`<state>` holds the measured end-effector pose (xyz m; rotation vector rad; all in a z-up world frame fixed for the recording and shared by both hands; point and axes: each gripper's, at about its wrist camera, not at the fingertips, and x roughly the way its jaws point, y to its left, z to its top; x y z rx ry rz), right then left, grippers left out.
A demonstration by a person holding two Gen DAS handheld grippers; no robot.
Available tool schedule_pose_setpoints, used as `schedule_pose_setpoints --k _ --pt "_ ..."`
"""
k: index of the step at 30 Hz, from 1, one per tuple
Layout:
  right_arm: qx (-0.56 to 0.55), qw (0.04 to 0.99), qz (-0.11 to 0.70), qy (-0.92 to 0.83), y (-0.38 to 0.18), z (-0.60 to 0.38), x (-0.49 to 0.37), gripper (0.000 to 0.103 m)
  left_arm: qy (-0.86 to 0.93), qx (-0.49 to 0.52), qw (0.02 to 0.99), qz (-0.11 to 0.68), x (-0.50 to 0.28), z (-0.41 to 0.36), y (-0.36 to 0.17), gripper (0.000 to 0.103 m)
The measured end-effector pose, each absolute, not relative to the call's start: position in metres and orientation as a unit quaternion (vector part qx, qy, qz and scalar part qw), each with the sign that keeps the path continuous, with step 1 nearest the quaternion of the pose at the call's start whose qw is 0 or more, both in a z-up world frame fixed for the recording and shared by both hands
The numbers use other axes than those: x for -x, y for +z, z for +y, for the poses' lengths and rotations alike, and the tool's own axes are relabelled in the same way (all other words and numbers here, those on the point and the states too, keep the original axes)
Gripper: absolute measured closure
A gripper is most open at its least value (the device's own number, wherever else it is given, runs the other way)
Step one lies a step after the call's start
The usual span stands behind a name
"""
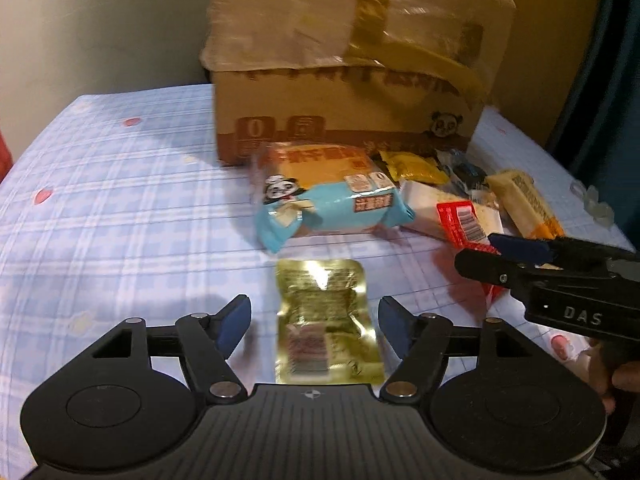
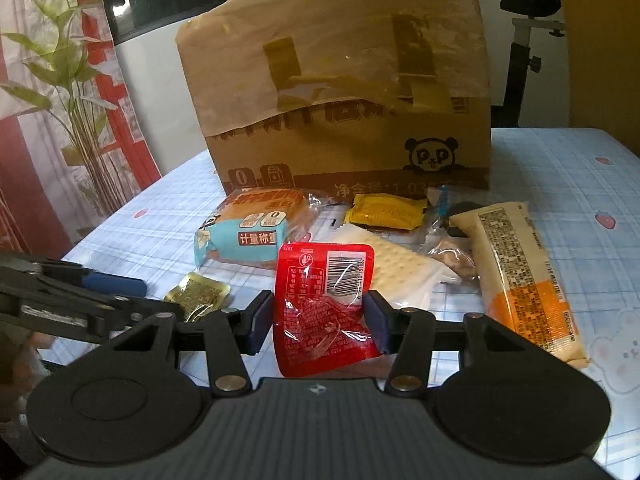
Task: Organize snacks
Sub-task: 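Grasp a red packet with the right tool while the left tool grasps the gold foil packet, then carry both packets over the box and open both tools to drop them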
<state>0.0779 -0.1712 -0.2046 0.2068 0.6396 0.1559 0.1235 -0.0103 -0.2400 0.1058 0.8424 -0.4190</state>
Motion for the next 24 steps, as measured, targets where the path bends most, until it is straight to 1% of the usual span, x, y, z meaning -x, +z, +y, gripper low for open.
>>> schedule_pose_setpoints --k 6,8,9,10,12,15,24 --pt "-0.106 0.941 0.312 0.075 -0.206 -0.173 -0.078 0.051 -0.182 -0.092 0.893 0.400 -0.127 -0.028 -0.253 0.030" --pt "-0.111 0.940 0.313 0.073 -0.207 -0.174 -0.077 0.051 -0.177 -0.089 0.897 0.396 -0.127 -0.027 -0.253 0.031" --pt "-0.114 0.940 0.314 0.073 -0.208 -0.175 -0.078 0.051 -0.175 -0.089 0.898 0.393 -0.126 -0.026 -0.253 0.036" --pt "-0.116 0.939 0.314 0.073 -0.208 -0.175 -0.078 0.051 -0.175 -0.087 0.900 0.389 -0.124 -0.025 -0.253 0.047" --pt "-0.115 0.940 0.314 0.074 -0.208 -0.174 -0.078 0.051 -0.174 -0.081 0.902 0.386 -0.123 -0.022 -0.251 0.048" --pt "-0.112 0.940 0.313 0.074 -0.208 -0.173 -0.078 0.051 -0.179 -0.057 0.906 0.379 -0.120 -0.016 -0.250 0.053" --pt "-0.114 0.941 0.310 0.073 -0.206 -0.174 -0.077 0.051 -0.168 -0.048 0.914 0.367 -0.117 -0.013 -0.242 0.054"
